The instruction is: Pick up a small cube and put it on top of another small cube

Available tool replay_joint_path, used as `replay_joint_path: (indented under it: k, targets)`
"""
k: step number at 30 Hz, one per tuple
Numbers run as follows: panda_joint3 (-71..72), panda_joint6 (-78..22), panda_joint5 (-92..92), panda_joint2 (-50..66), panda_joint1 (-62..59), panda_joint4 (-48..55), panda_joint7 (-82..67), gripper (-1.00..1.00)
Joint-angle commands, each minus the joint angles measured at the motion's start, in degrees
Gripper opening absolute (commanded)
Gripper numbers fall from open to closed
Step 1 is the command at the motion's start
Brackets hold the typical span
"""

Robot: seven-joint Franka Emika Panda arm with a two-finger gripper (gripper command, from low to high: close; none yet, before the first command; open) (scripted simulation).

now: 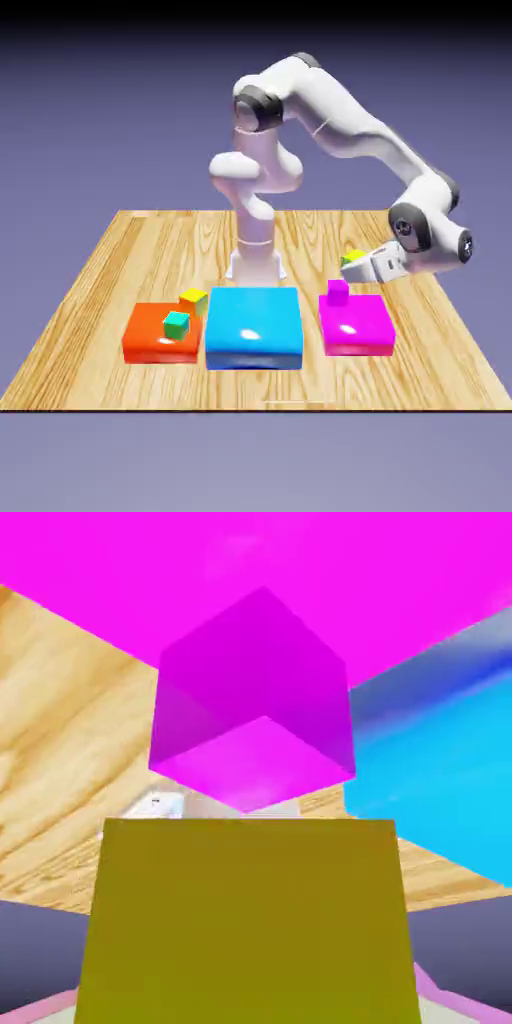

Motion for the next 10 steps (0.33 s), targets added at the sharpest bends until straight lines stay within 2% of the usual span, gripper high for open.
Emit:
replay_joint_path:
  k: [1, 3, 4, 10]
  targets:
    - [-0.1, 1.8, -0.37, -0.21, -0.48, -2.08, -0.01, -1.0]
    - [-0.28, 4.99, -0.85, -0.58, -1.32, -5.72, 0.01, -1.0]
    - [-0.28, 4.99, -0.85, -0.58, -1.32, -5.72, 0.01, 1.0]
    - [0.21, -3.64, 0.45, 0.42, 0.96, 4.14, -0.04, 1.0]
